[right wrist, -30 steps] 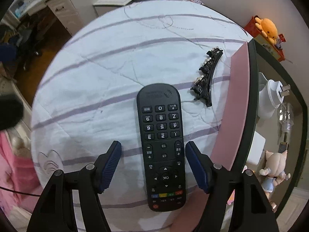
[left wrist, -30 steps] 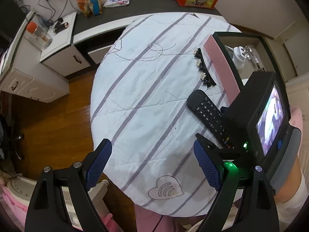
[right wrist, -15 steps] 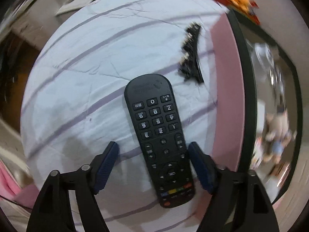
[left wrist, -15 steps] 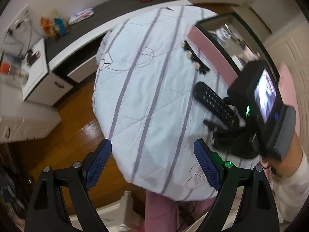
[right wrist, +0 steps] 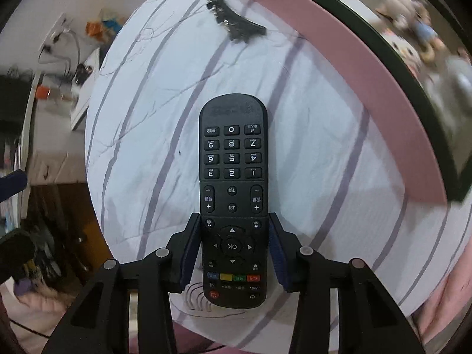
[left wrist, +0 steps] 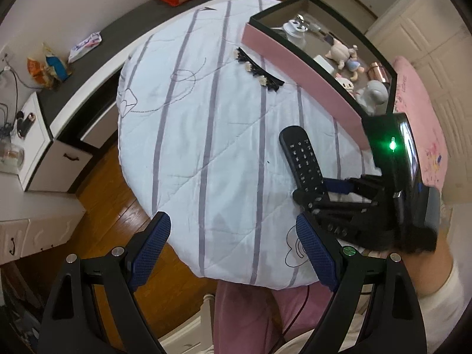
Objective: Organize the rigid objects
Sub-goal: 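Grasp the black TV remote with the right tool and lift it, then grasp the black hair clip with the left tool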
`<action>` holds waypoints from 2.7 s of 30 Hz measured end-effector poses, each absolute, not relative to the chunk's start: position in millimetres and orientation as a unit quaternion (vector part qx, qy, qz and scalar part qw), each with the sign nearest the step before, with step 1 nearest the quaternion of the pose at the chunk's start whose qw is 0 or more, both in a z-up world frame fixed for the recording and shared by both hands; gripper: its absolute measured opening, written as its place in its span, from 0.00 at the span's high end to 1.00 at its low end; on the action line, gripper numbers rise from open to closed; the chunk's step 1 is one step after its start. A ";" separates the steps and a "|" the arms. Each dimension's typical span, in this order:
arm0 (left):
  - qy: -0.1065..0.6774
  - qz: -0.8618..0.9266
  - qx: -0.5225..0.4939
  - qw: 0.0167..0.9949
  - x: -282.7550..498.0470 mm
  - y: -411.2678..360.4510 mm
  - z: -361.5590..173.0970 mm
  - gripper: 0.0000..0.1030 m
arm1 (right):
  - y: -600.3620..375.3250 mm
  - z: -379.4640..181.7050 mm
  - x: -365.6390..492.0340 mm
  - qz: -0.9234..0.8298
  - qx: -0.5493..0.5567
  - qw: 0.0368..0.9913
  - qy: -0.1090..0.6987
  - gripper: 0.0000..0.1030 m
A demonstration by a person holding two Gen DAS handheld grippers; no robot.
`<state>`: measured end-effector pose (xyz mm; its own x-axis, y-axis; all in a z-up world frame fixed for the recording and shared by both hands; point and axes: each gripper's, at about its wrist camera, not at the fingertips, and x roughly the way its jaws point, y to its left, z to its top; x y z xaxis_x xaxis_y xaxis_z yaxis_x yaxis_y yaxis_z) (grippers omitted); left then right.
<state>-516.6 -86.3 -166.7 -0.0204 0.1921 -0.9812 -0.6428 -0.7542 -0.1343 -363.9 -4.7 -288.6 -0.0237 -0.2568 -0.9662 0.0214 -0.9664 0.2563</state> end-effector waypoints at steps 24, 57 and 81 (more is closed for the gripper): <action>0.182 0.698 -0.615 0.318 -542.0 -73.2 -165.8 0.14 | 29.2 -270.2 -361.3 -0.760 0.645 0.030 -0.077 0.57; 0.100 0.702 -0.668 0.227 -633.6 47.6 -265.6 0.12 | 75.2 -285.7 -398.0 -0.754 0.642 0.051 -0.130 0.55; 0.183 0.699 -0.654 0.222 -626.7 44.2 -259.2 0.68 | 91.0 -289.2 -379.3 -0.749 0.645 0.066 -0.132 0.55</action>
